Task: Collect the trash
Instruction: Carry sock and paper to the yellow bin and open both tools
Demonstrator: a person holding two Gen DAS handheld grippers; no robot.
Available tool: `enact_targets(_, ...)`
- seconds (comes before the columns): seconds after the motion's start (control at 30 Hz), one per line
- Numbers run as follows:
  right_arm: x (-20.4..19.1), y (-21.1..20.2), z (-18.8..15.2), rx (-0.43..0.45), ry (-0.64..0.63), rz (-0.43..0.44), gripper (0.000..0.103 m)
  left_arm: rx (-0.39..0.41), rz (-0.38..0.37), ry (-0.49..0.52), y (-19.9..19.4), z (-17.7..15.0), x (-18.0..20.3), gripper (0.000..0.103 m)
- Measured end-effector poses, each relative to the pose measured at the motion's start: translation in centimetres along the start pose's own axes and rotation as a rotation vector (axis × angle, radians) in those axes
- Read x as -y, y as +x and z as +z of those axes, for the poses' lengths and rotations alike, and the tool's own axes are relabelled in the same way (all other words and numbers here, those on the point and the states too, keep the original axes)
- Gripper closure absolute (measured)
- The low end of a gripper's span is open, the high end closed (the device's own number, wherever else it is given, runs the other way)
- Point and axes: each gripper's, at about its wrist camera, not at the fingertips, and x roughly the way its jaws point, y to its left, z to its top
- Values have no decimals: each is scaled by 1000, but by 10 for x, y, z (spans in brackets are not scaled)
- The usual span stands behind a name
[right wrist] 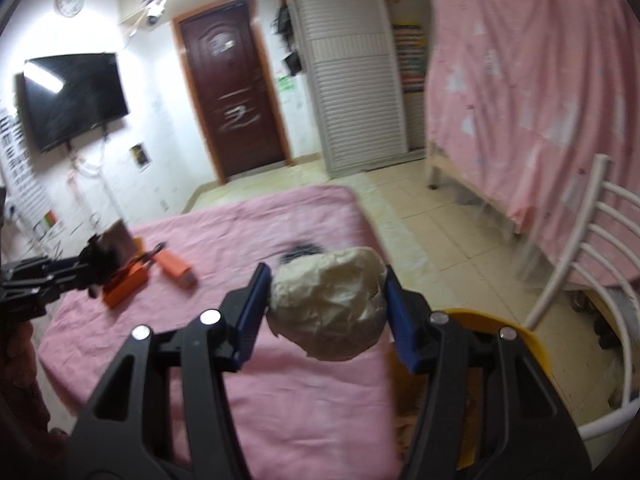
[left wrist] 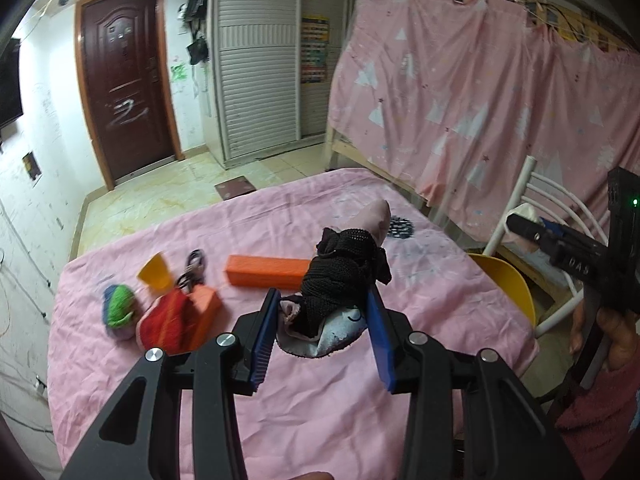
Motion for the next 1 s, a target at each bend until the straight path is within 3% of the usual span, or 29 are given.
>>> enact_targets(0.5, 93, -7, -17, -11, 116, -235, 49, 18, -98, 167, 19, 36, 91, 67)
enact_targets(0.63, 108, -9, -20, -15, 160, -244, 48, 18, -130, 207, 25, 41, 118, 68)
enact_targets(0.77, 116, -13, -20, -4, 183, -249, 33, 12, -158, 237, 31, 47, 145, 68)
enact_targets(1.0, 131, -28, -19, 44, 228, -271, 33, -11, -225, 280, 47, 59, 192, 68)
